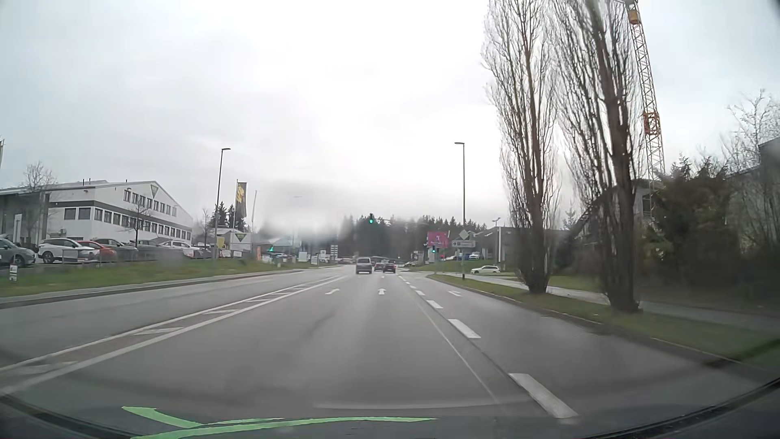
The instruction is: Follow the waypoints while adhering to traffic rules and regulations
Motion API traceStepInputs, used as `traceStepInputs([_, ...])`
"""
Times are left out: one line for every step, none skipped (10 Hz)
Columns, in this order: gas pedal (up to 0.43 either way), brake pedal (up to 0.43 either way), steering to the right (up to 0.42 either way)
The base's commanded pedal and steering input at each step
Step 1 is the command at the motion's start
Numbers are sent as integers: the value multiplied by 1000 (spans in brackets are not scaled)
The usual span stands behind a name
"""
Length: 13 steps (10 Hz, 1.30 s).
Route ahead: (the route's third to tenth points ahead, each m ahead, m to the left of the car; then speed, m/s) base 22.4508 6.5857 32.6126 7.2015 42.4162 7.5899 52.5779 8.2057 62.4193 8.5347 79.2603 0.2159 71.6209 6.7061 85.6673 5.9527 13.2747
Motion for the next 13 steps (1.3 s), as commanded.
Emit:
traceStepInputs([110, 0, 1])
traceStepInputs([98, 0, 1])
traceStepInputs([98, 0, 1])
traceStepInputs([98, 0, 1])
traceStepInputs([87, 0, 0])
traceStepInputs([87, 0, 1])
traceStepInputs([87, 0, 1])
traceStepInputs([79, 0, 1])
traceStepInputs([79, 0, 0])
traceStepInputs([79, 0, 1])
traceStepInputs([79, 0, 1])
traceStepInputs([79, 0, 1])
traceStepInputs([79, 0, 0])
